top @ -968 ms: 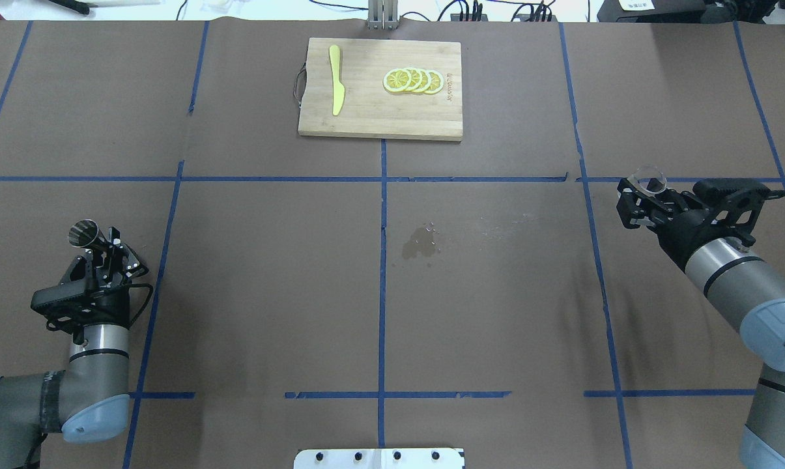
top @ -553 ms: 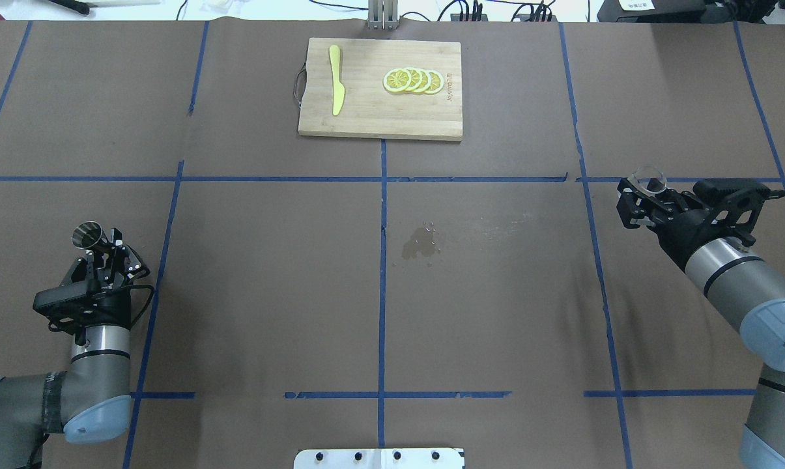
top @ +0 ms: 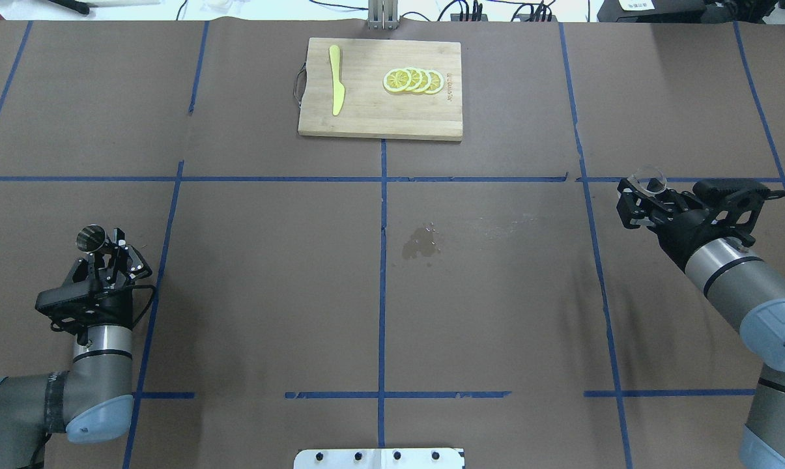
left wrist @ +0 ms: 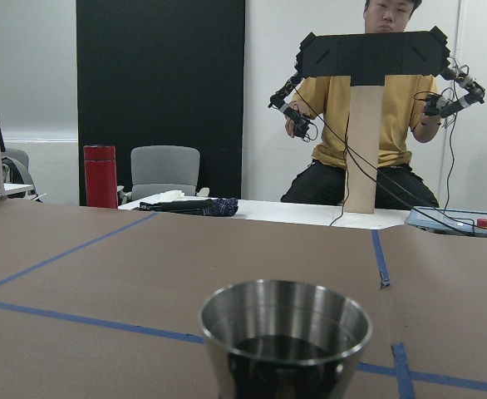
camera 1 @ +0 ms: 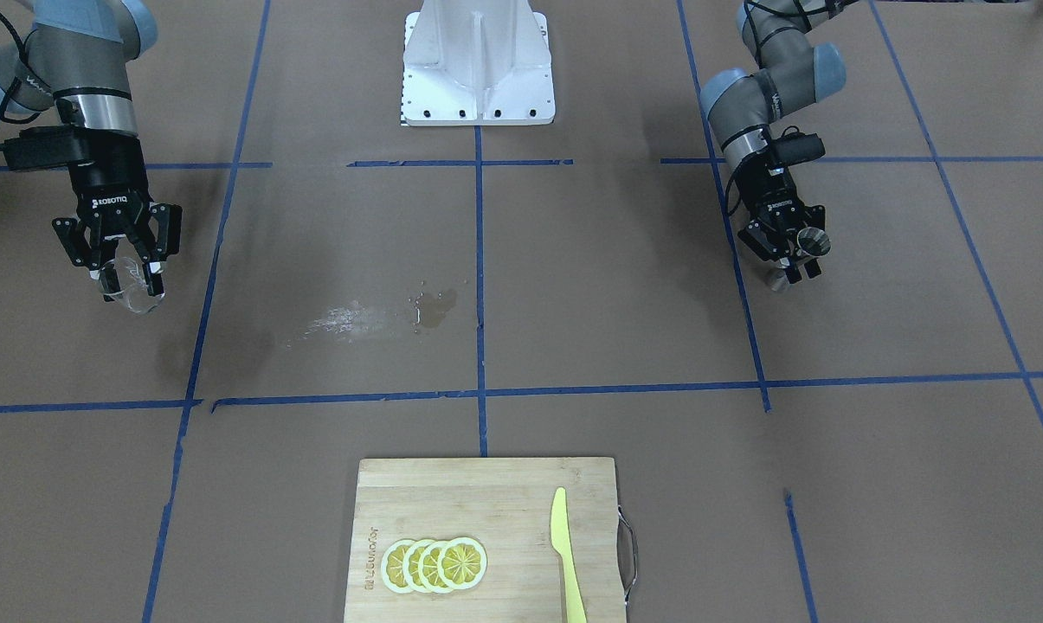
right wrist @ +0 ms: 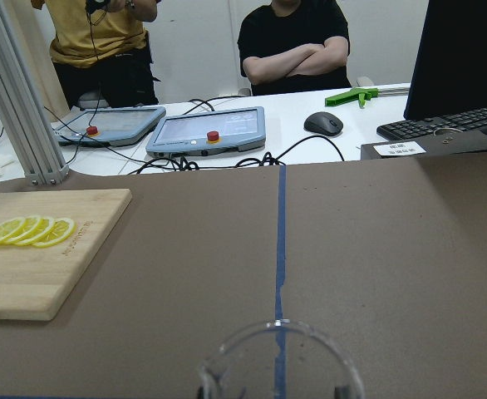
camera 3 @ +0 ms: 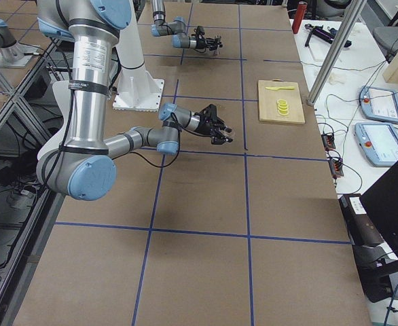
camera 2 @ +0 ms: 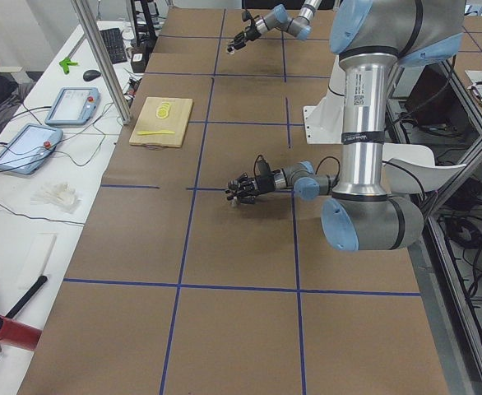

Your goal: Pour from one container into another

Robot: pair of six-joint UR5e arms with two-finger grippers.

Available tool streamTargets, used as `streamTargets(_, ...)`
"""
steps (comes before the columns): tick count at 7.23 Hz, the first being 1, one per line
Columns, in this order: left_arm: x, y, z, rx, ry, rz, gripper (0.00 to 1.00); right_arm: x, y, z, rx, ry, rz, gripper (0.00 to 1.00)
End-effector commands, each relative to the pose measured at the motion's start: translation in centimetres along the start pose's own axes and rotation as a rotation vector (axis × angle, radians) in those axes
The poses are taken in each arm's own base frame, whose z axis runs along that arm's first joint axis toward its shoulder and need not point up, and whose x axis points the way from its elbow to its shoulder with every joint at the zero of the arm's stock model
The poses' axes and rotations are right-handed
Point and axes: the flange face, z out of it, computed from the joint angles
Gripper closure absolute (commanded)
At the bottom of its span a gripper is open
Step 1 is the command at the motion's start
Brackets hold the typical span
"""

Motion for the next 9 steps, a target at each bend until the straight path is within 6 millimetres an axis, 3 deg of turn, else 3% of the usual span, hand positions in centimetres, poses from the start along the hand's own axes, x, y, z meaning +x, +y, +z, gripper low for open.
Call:
streamTargets(1,0.0,0.0,0.0,-0.001,0.0,0.0,0.44,0.0,0.0,0.0,0.0,0.0,0.0,1.0)
streamTargets(2,0.0,0.0,0.0,-0.001,0.0,0.0,0.18,0.0,0.0,0.0,0.0,0.0,-0.001,1.0)
streamTargets(3,0.1,-0.1,-0.1,-0.001,0.001,-0.003,0.0,0.0,-0.1,0.0,0.001,0.001,0.001,1.0)
streamTargets(6,1.6,-2.1,-0.9,-0.022,0.009,-0.025,0.0,0.2,0.0,0.0,0.0,0.003,-0.001,1.0)
streamTargets(9,0.8,-2.7,-1.3,-0.092,-0.016,0.023,0.0,0.4,0.2,0.2,0.004,0.009,-0.004,1.0)
